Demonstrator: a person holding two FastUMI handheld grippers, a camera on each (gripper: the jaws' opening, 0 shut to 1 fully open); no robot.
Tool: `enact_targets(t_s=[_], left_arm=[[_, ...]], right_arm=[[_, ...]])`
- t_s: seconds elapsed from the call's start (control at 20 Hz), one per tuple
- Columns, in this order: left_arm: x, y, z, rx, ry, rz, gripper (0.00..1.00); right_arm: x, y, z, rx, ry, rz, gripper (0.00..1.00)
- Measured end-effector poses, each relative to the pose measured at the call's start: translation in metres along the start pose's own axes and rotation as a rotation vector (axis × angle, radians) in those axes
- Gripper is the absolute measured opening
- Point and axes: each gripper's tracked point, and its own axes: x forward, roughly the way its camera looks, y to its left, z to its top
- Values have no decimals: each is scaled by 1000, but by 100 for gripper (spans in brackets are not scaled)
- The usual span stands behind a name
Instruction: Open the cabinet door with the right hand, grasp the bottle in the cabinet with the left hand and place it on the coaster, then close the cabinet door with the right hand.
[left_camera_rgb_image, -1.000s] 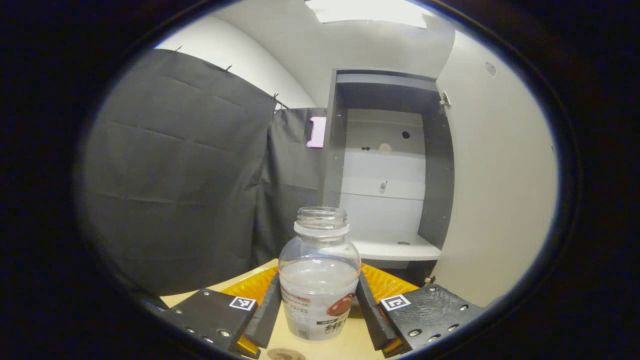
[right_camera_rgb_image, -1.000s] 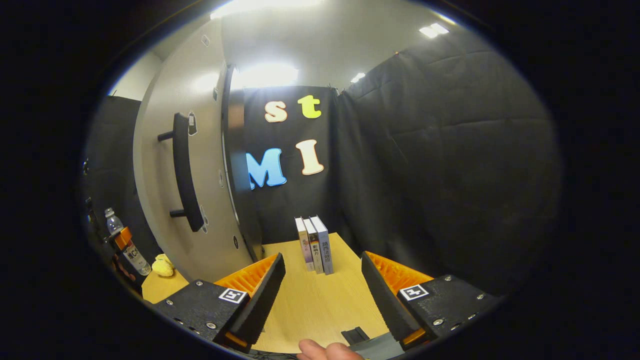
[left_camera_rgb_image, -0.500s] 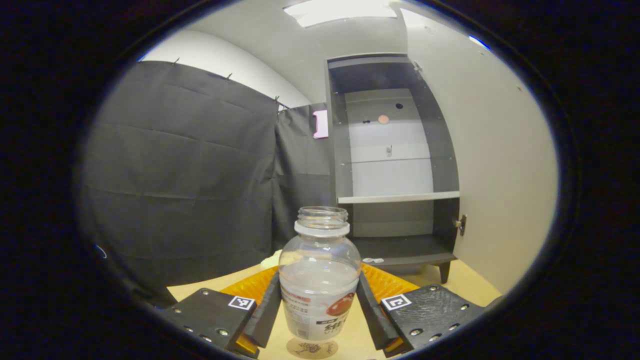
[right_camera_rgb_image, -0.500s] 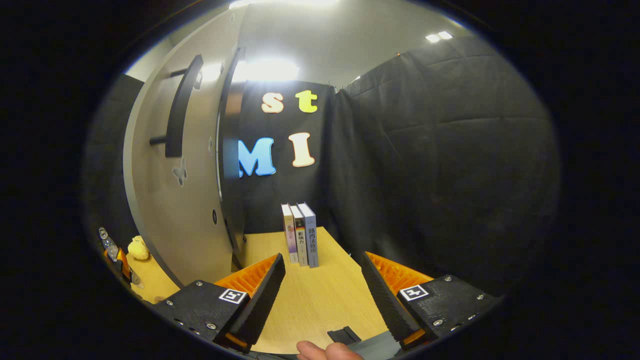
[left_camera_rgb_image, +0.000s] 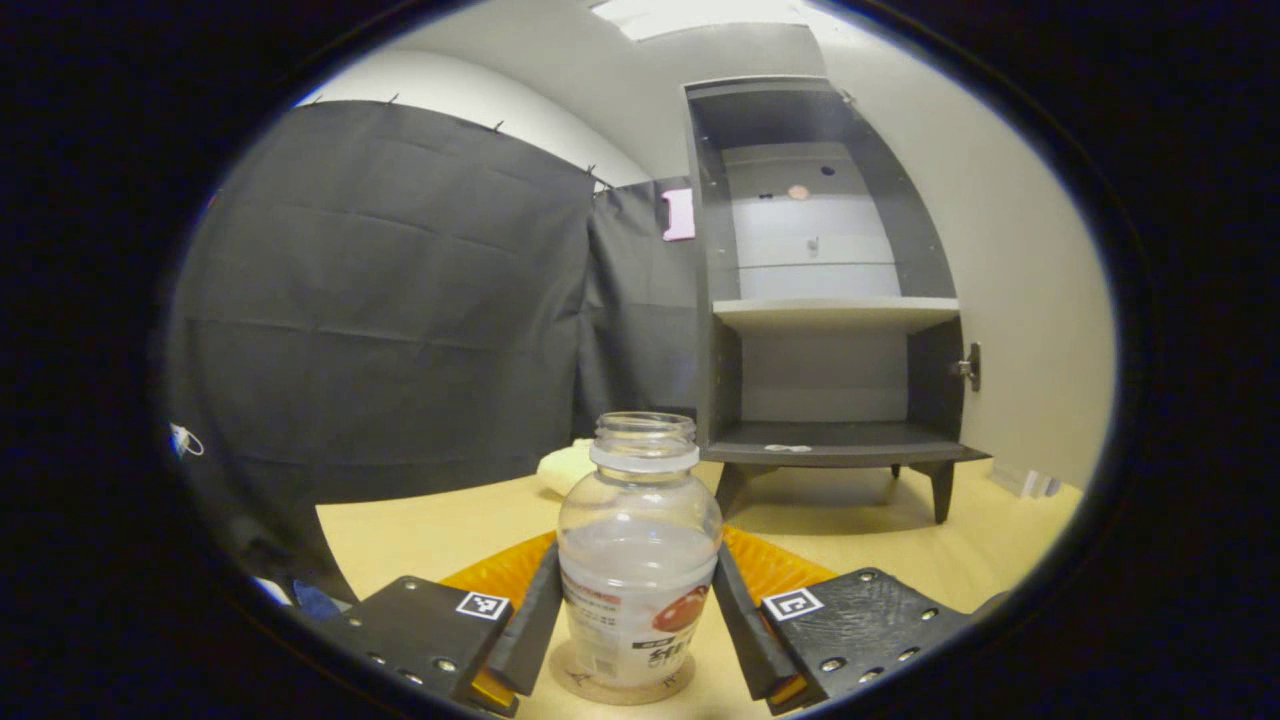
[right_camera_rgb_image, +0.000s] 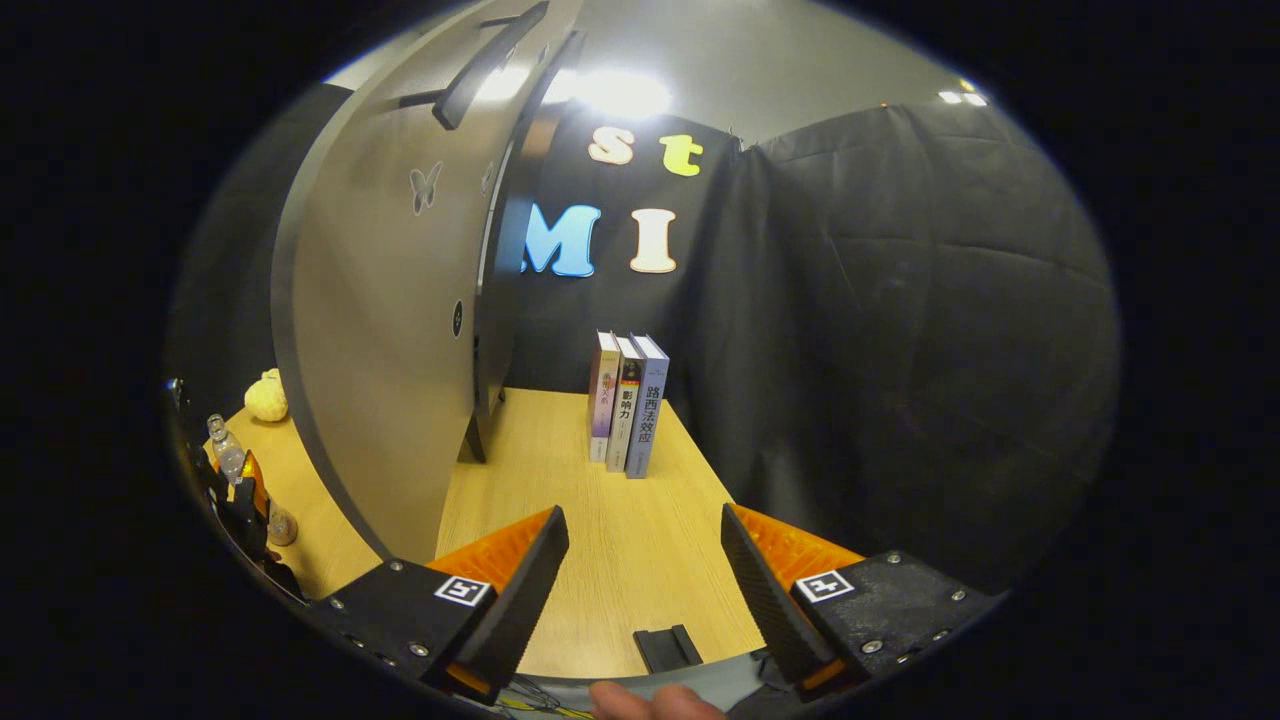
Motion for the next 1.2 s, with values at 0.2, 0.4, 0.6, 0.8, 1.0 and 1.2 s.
enact_targets(t_s=[0.2,0.4,0.6,0.8,1.0,1.2], left_arm=[[4,-2,-4,-34,-24,-19,80],[4,-1,-7,-37,-27,-28,82],[0,9,2,13,-43,-11,82],[0,12,27,2,-79,-8,83],[-4,20,57,10,-121,-7,84],[-7,14,92,7,-139,-26,85]], right_arm=[[3,7,0,6,11,24,94],[3,17,-5,-10,16,33,95],[2,17,-5,-32,17,31,95],[0,22,-5,-22,19,45,95],[-4,21,-2,-11,10,46,95],[-6,15,4,25,6,34,95]])
